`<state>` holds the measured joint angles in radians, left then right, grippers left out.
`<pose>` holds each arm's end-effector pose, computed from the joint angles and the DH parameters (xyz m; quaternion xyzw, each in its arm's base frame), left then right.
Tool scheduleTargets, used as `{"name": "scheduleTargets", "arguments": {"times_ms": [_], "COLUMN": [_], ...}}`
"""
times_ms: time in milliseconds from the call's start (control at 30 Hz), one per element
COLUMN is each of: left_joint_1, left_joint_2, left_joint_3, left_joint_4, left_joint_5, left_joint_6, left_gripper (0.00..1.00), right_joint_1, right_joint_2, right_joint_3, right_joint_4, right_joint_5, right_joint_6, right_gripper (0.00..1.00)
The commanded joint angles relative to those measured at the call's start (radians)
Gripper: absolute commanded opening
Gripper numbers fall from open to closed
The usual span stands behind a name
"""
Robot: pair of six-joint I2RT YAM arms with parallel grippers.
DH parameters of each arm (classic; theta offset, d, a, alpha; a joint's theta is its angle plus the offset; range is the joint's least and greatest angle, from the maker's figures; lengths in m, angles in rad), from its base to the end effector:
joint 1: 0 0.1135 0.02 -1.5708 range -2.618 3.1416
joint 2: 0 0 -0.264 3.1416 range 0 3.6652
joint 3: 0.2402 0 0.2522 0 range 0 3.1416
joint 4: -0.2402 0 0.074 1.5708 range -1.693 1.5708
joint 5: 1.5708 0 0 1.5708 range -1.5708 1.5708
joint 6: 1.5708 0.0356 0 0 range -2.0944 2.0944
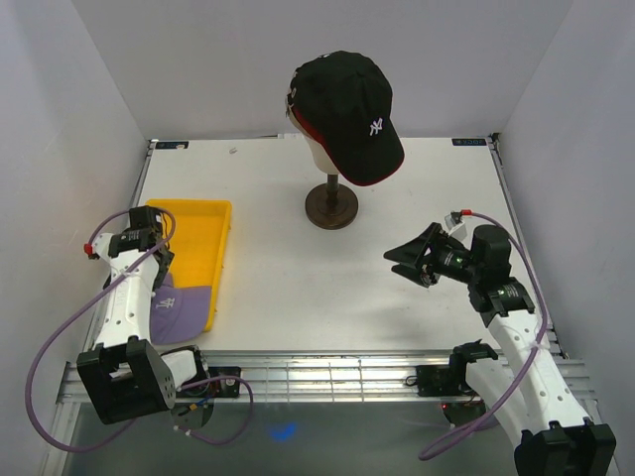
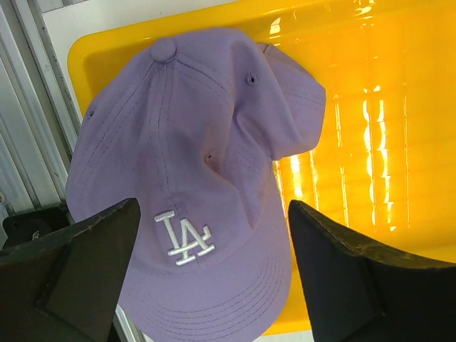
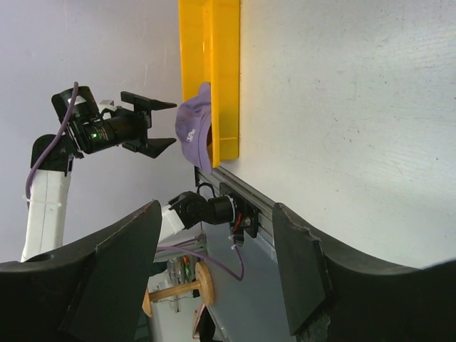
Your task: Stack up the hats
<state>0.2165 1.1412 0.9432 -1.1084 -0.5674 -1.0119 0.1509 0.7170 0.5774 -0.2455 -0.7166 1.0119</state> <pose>0.1807 0.0593 0.2637 -0.5786 0.7565 0.2068 0.2241 0.1600 0.0480 0.2744 0.1461 0.7876 0.5304 0.2775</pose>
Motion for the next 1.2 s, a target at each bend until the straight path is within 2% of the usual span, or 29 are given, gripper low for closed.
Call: {"name": "scheduleTargets", "arguments": {"times_ms": [0, 167, 633, 767, 800, 900, 933, 1000, 1033, 1100, 1133, 1167], "left_joint_1": [0.023, 0.034, 0.057, 0.058, 0.06, 0.058, 0.058, 0.058, 0.06, 0.06, 0.058, 0.058], "left_joint_2": [0.002, -0.011, 0.025, 0.035, 0.037, 0.023, 0.019, 0.009, 0.005, 0.006, 0.011, 0.012], "left_joint_3": [0.008, -0.009, -0.087, -0.107, -0.11, -0.13, -0.141, -0.146, -0.144, -0.129, -0.118, -0.098], "left_joint_4": [0.042, 0.071, 0.16, 0.205, 0.208, 0.238, 0.248, 0.268, 0.274, 0.288, 0.285, 0.282], "left_joint_5": [-0.002, -0.041, -0.028, -0.002, 0.003, 0.037, 0.043, 0.061, 0.07, 0.104, 0.115, 0.126], "left_joint_6": [-0.024, -0.001, 0.006, 0.03, 0.03, 0.048, 0.058, 0.073, 0.084, 0.122, 0.134, 0.151], "left_gripper": [0.96, 0.96, 0.95, 0.87, 0.8, 0.67, 0.56, 0.45, 0.31, 0.16, 0.0, 0.0], "right_joint_1": [0.003, 0.003, 0.003, 0.003, 0.003, 0.003, 0.003, 0.001, 0.003, 0.003, 0.003, 0.003], "right_joint_2": [0.016, 0.055, 0.113, 0.124, 0.125, 0.128, 0.128, 0.134, 0.136, 0.145, 0.145, 0.147], "right_joint_3": [0.016, 0.025, -0.011, -0.03, -0.031, -0.036, -0.039, -0.037, -0.03, -0.025, -0.024, -0.016], "right_joint_4": [0.008, 0.032, 0.11, 0.137, 0.141, 0.153, 0.161, 0.172, 0.172, 0.181, 0.186, 0.189], "right_joint_5": [-0.029, -0.047, -0.07, -0.078, -0.08, -0.081, -0.083, -0.084, -0.084, -0.09, -0.09, -0.09], "right_joint_6": [-0.03, -0.05, -0.056, -0.05, -0.05, -0.047, -0.044, -0.038, -0.038, -0.036, -0.032, -0.032], "right_gripper": [0.7, 0.7, 0.71, 0.71, 0.71, 0.71, 0.71, 0.71, 0.71, 0.71, 0.71, 0.71]}}
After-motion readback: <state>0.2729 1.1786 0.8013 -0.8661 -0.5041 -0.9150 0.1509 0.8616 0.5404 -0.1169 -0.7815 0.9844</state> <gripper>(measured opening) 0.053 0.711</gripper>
